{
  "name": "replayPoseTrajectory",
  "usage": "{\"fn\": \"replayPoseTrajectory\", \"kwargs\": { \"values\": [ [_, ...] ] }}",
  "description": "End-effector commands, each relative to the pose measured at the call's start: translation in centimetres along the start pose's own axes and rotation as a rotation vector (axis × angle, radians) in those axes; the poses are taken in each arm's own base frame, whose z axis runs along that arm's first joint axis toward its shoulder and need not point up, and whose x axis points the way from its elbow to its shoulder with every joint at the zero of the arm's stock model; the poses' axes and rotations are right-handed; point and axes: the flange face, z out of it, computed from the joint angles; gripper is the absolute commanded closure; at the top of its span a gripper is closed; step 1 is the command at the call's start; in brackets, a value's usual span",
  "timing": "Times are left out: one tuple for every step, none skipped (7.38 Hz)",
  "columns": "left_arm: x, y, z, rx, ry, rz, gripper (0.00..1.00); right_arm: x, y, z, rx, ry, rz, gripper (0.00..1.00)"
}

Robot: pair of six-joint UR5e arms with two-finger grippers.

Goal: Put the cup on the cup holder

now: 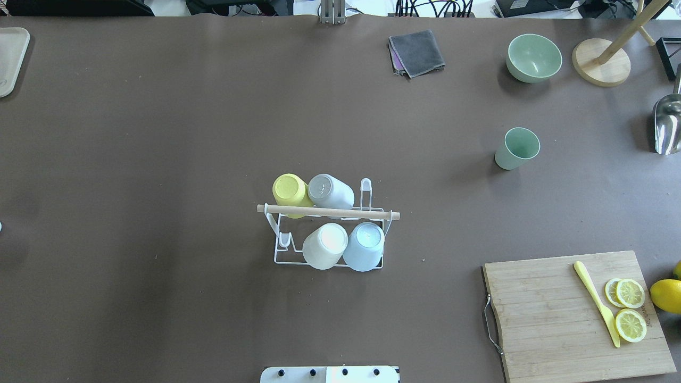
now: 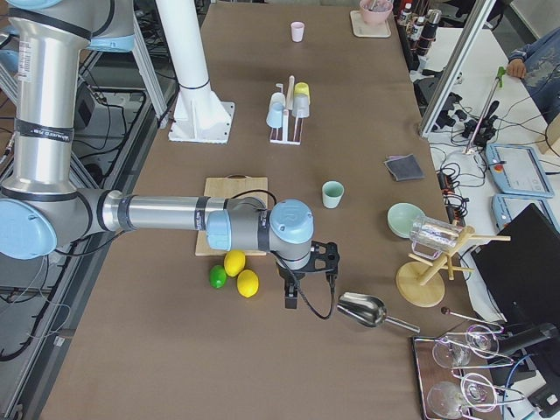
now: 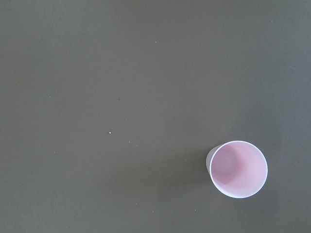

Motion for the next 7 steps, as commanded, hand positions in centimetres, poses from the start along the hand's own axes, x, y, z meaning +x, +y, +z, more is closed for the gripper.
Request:
{"fn": "replayPoseTrajectory", "kwargs": {
  "values": [
    [0.0, 0.0, 0.0, 0.001, 0.000, 0.001, 0.02, -0.1, -0.2, -0.2, 0.008, 0.005, -0.008, 0.00],
    [0.0, 0.0, 0.0, 0.001, 0.000, 0.001, 0.02, -0.2, -0.3, -0.2, 0.009, 0.006, -0.012, 0.00],
    [0.1, -0.1, -0.1, 0.002, 0.000, 0.002, 0.02, -0.4, -0.6, -0.3, 0.013, 0.006, -0.020, 0.00],
    [0.2, -0.3, -0.2, 0.006, 0.001, 0.004, 0.02, -0.8, -0.9, -0.6, 0.020, 0.000, -0.035, 0.00],
    [0.1, -0.3, -0.2, 0.005, 0.000, 0.003, 0.02, -0.9, -0.9, -0.6, 0.019, -0.008, -0.036, 0.00],
    [0.0, -0.1, -0.1, 0.002, 0.000, 0.000, 0.02, -1.2, -1.3, -0.8, 0.025, -0.009, -0.043, 0.00],
    [-0.3, 0.0, 0.2, -0.005, -0.001, -0.006, 0.02, -1.9, -2.1, -1.1, 0.031, -0.010, -0.056, 0.00]
  ]
}}
